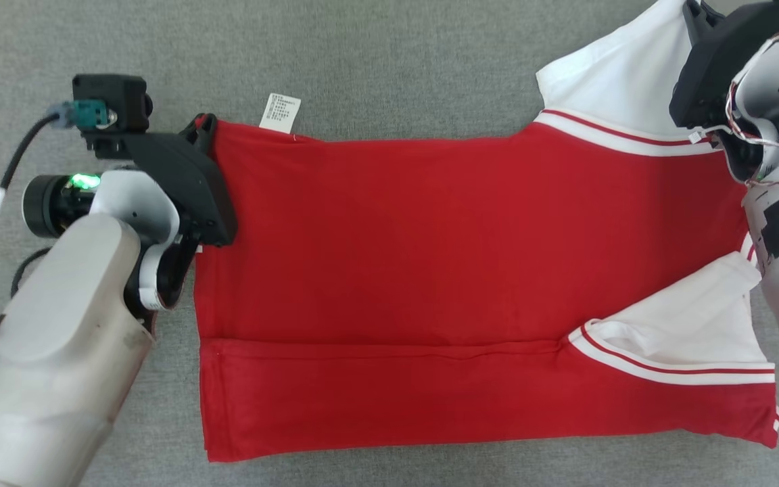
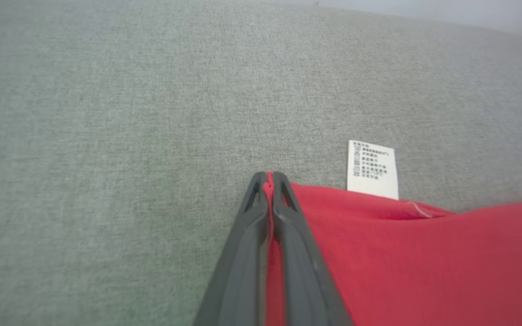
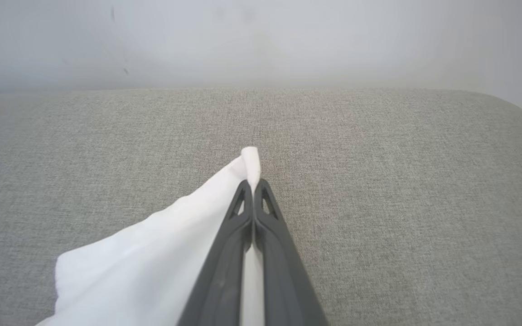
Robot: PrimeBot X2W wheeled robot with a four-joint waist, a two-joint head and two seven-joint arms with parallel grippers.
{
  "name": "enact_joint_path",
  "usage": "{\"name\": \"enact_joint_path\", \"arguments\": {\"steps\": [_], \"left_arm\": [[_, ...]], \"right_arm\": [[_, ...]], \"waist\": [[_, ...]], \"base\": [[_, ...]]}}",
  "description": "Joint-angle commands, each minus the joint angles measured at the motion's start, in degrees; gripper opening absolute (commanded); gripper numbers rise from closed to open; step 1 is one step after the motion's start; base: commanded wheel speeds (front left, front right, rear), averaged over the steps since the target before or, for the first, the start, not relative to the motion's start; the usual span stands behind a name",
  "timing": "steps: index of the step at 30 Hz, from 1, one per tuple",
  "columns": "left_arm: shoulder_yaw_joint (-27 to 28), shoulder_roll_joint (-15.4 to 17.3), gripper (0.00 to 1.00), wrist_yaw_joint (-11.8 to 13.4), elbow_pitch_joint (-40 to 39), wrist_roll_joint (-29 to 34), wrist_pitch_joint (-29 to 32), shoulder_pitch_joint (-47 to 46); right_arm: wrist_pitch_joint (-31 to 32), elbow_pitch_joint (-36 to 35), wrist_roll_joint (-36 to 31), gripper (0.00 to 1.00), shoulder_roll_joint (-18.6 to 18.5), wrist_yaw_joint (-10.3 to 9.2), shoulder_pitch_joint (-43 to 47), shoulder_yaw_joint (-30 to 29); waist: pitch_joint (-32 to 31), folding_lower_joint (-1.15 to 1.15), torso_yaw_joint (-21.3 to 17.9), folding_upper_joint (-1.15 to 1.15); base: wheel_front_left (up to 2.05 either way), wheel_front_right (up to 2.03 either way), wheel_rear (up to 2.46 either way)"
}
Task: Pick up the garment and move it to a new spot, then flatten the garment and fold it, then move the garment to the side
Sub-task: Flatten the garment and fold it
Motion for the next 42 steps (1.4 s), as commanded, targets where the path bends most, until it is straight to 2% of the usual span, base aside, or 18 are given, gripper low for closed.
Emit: {"name": "enact_joint_path", "arguments": {"steps": [1, 5, 12, 14, 23, 31, 38, 39, 40, 41, 42], "left_arm": [[0.5, -0.1, 0.0, 0.0, 0.3, 0.6, -2.0, 1.1], [0.6, -1.2, 0.0, -0.6, 0.7, 0.8, -7.1, 3.7], [0.7, -2.1, 0.0, -1.0, -0.1, 1.1, -14.5, 8.9], [1.1, -2.6, 0.0, -0.8, -0.2, 0.4, -17.5, 12.1], [1.5, -3.1, 0.0, 0.0, -1.3, -1.4, -21.1, 20.3], [1.8, -3.0, 0.0, 0.8, -1.7, -3.9, -20.8, 27.1], [1.6, -3.5, 0.0, 1.3, -0.9, -4.8, -21.0, 29.5], [1.6, -3.6, 0.15, 1.3, -0.7, -4.9, -21.0, 29.7], [1.6, -3.6, 0.44, 1.3, -0.6, -4.9, -21.2, 29.8], [1.8, -3.8, 0.85, 1.4, -0.5, -5.1, -21.4, 30.0], [1.7, -3.9, 0.97, 1.5, -0.4, -5.1, -21.6, 30.4]], "right_arm": [[-1.6, -0.6, 0.9, 0.0, -0.2, -0.15, 1.2, 0.0], [-4.3, -2.6, 3.7, 0.0, -0.8, -0.15, 5.0, 1.2], [-4.7, -10.0, 10.8, 0.0, -3.4, -0.15, 13.3, 4.1], [-3.9, -14.6, 13.4, 0.0, -5.2, -0.15, 18.6, 4.6], [2.2, -25.9, 15.7, 0.0, -8.5, -0.15, 32.8, 3.3], [8.5, -36.6, 14.1, 0.0, -6.0, -0.15, 46.4, -1.4], [11.6, -41.1, 11.6, 0.0, -3.6, -0.14, 52.5, -3.3], [12.0, -41.6, 11.2, 0.0, -3.3, -0.15, 53.2, -3.4], [12.4, -42.0, 10.9, 0.0, -3.0, -0.14, 53.9, -3.5], [12.9, -42.4, 10.6, 0.0, -2.7, -0.14, 54.5, -3.5], [13.2, -42.7, 10.4, 0.0, -2.6, -0.15, 55.1, -3.5]], "waist": [[-1.6, -0.01, -0.4, -0.01], [-4.1, -0.01, -0.6, -0.01], [-8.0, -0.01, -1.1, -0.01], [-10.5, -0.01, -1.2, -0.01], [-16.1, -0.01, -1.3, -0.01], [-18.6, -0.01, -2.2, -0.01], [-19.3, -0.01, -2.4, -0.01], [-19.5, -0.01, -2.4, -0.01], [-19.6, -0.01, -2.5, -0.01], [-19.7, -0.01, -2.5, -0.01], [-19.8, -0.01, -2.5, -0.01]], "base": [[0.0, 0.0, 0.0], [0.0, 0.0, 0.0], [0.0, 0.0, 0.0], [0.0, 0.0, 0.0], [0.0, 0.0, 0.0], [0.0, 0.0, 0.0], [0.0, 0.0, 0.0], [0.0, 0.0, 0.0], [0.0, 0.0, 0.0], [0.0, 0.0, 0.0], [0.0, 0.0, 0.0]]}}
